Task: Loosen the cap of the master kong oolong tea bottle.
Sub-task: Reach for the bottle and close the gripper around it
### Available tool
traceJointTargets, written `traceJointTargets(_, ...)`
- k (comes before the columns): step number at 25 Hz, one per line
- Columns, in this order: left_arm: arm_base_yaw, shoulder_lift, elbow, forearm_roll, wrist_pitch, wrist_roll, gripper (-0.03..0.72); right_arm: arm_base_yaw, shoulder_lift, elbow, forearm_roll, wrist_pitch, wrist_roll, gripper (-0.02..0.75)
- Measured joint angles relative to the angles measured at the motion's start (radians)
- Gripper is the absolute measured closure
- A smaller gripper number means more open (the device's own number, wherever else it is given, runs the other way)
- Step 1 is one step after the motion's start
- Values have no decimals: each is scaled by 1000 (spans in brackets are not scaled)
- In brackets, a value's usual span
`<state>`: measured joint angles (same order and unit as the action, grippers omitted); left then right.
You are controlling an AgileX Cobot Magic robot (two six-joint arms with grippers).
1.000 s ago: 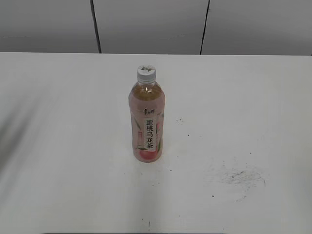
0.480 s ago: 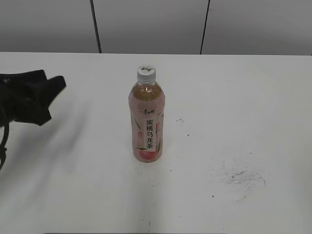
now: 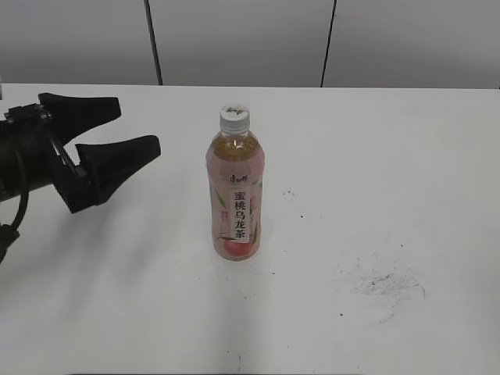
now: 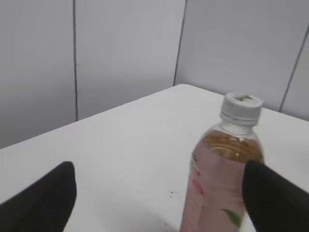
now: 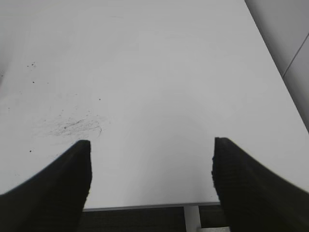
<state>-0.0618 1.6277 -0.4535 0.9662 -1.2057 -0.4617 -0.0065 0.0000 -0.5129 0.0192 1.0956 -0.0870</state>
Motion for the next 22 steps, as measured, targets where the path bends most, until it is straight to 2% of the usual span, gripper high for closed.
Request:
traceJointTargets(3, 0, 0, -29, 96, 0, -17, 63, 0, 0, 0, 0, 0, 4, 150)
traceJointTargets(6, -7, 0, -56, 136, -1, -29, 64, 0, 0, 0, 0, 0, 7, 150)
traceJointTargets(9, -37, 12, -82, 141, -3, -39, 73, 0, 0, 0, 0, 0, 7, 150)
traceJointTargets(17, -190, 113, -161, 138, 46, -62, 83, 0, 0, 0, 0, 0, 7, 150)
traceJointTargets(22, -212, 202, -215, 103, 53, -62, 90, 0, 0, 0, 0, 0, 10, 150)
